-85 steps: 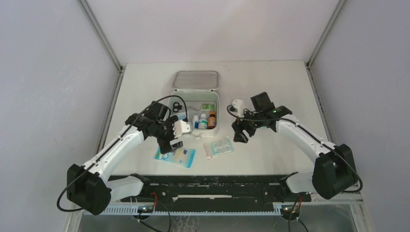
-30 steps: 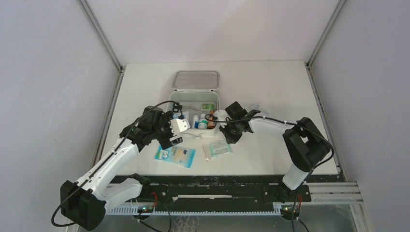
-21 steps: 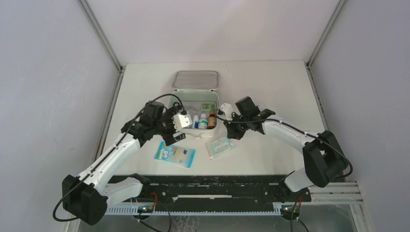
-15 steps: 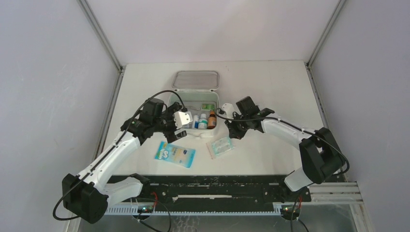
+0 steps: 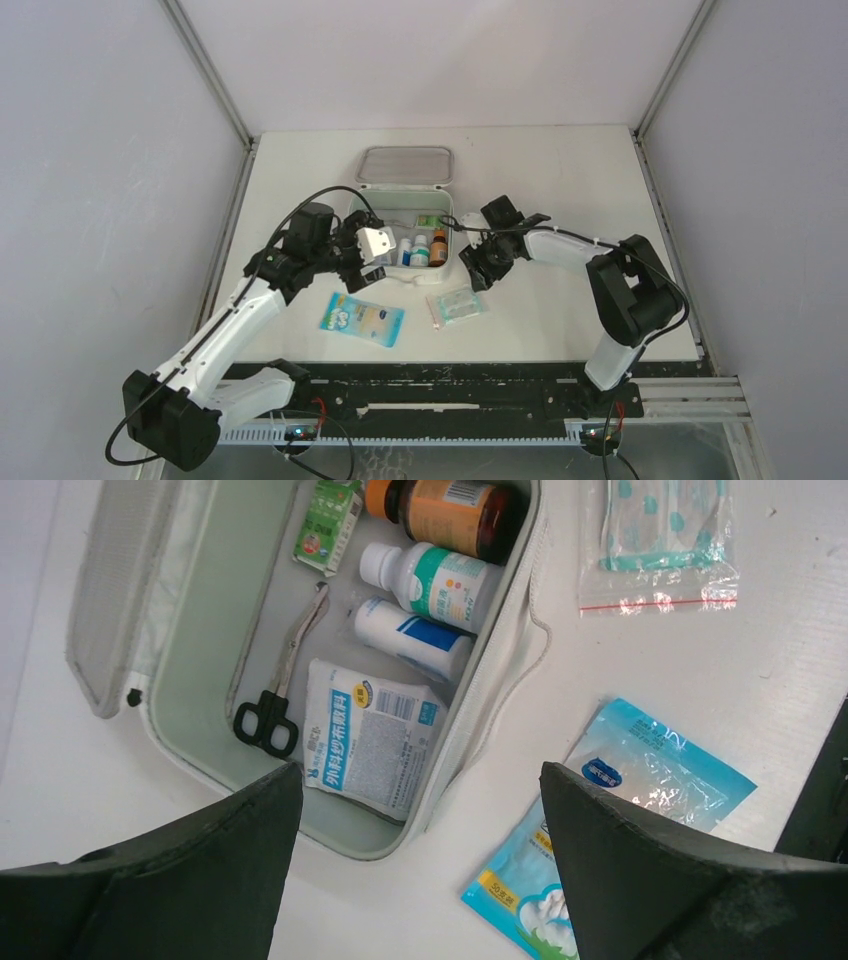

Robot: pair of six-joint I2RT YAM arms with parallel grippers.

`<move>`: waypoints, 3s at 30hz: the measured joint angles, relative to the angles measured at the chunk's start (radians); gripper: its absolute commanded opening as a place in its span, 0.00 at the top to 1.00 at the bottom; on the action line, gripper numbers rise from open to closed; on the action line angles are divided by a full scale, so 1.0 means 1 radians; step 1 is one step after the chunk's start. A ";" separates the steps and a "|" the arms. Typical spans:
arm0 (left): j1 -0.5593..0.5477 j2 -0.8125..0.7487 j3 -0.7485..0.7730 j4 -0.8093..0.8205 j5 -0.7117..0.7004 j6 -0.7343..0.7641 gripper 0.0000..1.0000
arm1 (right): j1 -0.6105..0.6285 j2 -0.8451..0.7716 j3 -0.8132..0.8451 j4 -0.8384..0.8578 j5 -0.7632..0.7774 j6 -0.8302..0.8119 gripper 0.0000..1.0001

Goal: Organize the medicine kit

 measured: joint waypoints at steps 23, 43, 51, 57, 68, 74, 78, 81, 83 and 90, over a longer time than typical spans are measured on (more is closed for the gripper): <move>0.000 -0.036 0.000 0.029 -0.005 -0.013 0.08 | 0.111 0.074 0.051 0.020 0.121 -0.023 0.98; 0.000 0.076 -0.006 0.078 0.188 -0.051 0.06 | 0.053 -0.279 0.015 -0.109 -0.227 -0.334 1.00; -0.034 0.240 0.027 0.197 0.393 -0.193 0.05 | 0.055 -0.348 0.012 -0.104 -0.269 -0.343 1.00; -0.134 0.339 0.082 0.291 0.430 -0.227 0.06 | 0.060 -0.369 0.012 -0.096 -0.293 -0.342 1.00; -0.195 0.473 0.150 0.307 0.528 -0.220 0.45 | 0.057 -0.433 0.012 -0.091 -0.335 -0.312 1.00; -0.212 0.541 0.213 0.247 0.543 -0.214 0.72 | 0.051 -0.455 0.012 -0.078 -0.344 -0.295 1.00; -0.212 0.550 0.255 0.192 0.539 -0.201 0.88 | 0.045 -0.456 0.012 -0.072 -0.347 -0.293 0.99; -0.212 0.550 0.301 0.111 0.520 -0.166 0.95 | 0.039 -0.457 0.012 -0.071 -0.346 -0.287 0.84; -0.212 0.550 0.344 0.033 0.494 -0.130 0.97 | 0.031 -0.461 0.012 -0.070 -0.344 -0.281 0.72; -0.179 0.545 0.472 -0.219 0.338 -0.009 0.98 | -0.021 -0.526 0.011 -0.056 -0.331 -0.271 0.56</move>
